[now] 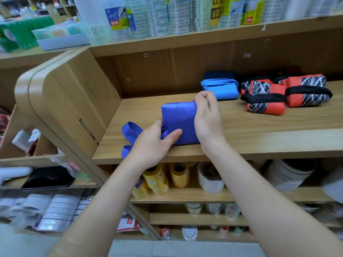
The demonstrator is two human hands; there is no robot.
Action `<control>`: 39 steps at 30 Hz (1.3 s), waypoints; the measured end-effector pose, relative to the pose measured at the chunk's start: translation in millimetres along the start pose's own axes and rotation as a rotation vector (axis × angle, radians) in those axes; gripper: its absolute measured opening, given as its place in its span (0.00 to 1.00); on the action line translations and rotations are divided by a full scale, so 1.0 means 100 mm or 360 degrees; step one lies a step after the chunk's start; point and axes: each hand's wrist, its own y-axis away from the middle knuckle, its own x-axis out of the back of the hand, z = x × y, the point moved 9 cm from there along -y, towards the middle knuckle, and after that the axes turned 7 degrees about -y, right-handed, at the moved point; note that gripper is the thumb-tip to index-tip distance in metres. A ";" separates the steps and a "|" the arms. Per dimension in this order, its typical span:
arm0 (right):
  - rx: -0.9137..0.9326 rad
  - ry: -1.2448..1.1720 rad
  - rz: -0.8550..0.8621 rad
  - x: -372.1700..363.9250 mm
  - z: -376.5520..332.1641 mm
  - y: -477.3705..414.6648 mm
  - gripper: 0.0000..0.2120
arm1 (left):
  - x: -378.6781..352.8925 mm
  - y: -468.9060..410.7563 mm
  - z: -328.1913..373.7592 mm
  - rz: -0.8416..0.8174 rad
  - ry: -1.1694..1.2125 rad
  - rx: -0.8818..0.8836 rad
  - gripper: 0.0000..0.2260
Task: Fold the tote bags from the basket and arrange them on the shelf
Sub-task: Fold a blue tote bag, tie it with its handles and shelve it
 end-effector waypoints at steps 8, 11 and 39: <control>0.0125 -0.0009 0.0074 0.04 -0.03 0.11 0.15 | 0.00 0.01 0.01 0.0041 0.0629 0.0042 0.24; 0.0068 0.0066 -0.0103 0.03 -0.12 0.10 0.17 | 0.10 0.05 0.13 0.0245 0.0514 -0.0126 0.19; 0.0768 0.1271 -0.1216 0.49 -0.80 0.25 0.14 | 0.58 0.34 -0.31 -0.0135 0.1128 0.0014 0.20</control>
